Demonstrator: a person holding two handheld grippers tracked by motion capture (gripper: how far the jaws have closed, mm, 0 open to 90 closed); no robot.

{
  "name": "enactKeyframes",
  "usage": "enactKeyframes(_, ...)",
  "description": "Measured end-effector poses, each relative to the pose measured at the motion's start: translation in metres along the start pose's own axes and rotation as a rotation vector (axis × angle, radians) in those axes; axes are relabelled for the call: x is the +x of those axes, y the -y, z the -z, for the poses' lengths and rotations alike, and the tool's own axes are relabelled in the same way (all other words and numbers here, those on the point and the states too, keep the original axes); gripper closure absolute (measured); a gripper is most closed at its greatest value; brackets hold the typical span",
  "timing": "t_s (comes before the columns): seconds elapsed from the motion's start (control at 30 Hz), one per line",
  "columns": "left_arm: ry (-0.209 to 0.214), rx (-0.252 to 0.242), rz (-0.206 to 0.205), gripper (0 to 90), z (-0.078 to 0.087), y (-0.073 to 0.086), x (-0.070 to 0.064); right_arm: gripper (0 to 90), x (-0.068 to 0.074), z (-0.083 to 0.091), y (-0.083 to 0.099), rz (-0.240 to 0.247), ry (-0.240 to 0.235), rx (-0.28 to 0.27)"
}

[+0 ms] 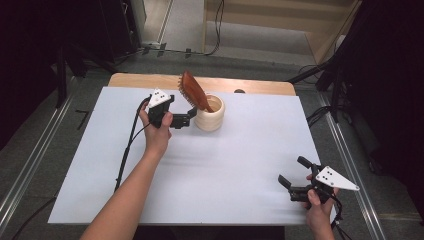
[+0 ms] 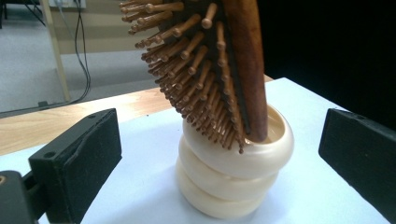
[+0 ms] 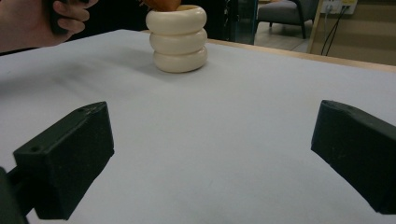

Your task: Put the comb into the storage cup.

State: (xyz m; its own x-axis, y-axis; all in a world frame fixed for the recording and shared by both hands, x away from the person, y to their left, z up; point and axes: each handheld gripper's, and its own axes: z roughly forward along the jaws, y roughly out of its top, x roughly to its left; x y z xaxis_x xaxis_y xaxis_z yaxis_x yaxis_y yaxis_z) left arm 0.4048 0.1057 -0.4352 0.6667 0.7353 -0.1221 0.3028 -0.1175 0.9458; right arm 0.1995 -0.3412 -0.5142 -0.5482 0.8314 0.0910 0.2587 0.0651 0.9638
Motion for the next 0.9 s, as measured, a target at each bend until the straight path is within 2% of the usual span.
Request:
enactKeyframes(0.27, 0.006, -0.010, -0.023, 0.0, 0.014, 0.005, -0.003, 0.0, 0.000, 0.000, 0.000, 0.003, 0.002, 0.002)
enactKeyframes(0.9, 0.003, -0.043, -0.037, 0.0, 0.051, 0.016, -0.005, 0.0, 0.001, -0.001, 0.000, 0.004, 0.000, 0.008)
